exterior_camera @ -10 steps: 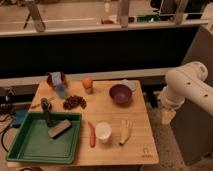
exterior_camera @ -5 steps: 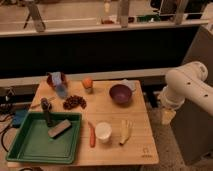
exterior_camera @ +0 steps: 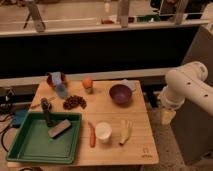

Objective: Place towel in plastic cup

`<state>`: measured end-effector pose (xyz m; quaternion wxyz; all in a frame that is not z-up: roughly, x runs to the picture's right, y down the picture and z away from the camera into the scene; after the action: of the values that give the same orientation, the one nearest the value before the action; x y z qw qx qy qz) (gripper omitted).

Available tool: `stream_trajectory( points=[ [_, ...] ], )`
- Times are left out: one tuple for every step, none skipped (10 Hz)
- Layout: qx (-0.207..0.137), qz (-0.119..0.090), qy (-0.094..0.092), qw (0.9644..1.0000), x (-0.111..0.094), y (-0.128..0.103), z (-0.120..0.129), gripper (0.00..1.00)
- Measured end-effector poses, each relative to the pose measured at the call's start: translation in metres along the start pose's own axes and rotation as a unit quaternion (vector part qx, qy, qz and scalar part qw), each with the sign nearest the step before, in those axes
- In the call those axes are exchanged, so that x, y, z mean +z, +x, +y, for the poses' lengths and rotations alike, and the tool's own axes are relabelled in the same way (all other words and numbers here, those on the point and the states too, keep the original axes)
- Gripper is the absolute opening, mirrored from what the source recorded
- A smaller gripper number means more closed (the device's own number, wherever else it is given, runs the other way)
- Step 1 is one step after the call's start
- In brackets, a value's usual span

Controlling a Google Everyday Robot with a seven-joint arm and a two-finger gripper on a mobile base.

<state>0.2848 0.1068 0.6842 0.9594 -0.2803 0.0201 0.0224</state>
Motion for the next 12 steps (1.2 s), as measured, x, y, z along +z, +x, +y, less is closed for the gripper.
stream_trajectory(
  points=[
    [0.0,0.0,0.0,1.0,0.0,0.0,0.0,0.8],
    [0.0,0.0,0.0,1.0,0.0,0.0,0.0,0.8],
    [0.0,0.0,0.0,1.0,0.0,0.0,0.0,0.8],
    [0.0,0.001,0.0,1.0,0.0,0.0,0.0,0.8],
    [-0.009,0.008,0.006,0.9999,0.001,-0.003,-0.005,0.8],
    [-0.019,0.01,0.009,0.9997,0.002,-0.013,-0.01,0.8],
    [-0.033,0.015,0.015,0.9992,0.003,-0.028,-0.019,0.8],
    [-0.04,0.018,0.019,0.9989,0.003,-0.035,-0.023,0.8],
    [-0.046,0.023,0.022,0.9984,0.003,-0.037,-0.026,0.8],
    [-0.049,0.023,0.024,0.9982,0.003,-0.038,-0.028,0.8],
    [-0.054,0.024,0.027,0.9979,0.002,-0.041,-0.032,0.8],
    [-0.058,0.022,0.03,0.9976,0.002,-0.052,-0.036,0.8]
  ],
)
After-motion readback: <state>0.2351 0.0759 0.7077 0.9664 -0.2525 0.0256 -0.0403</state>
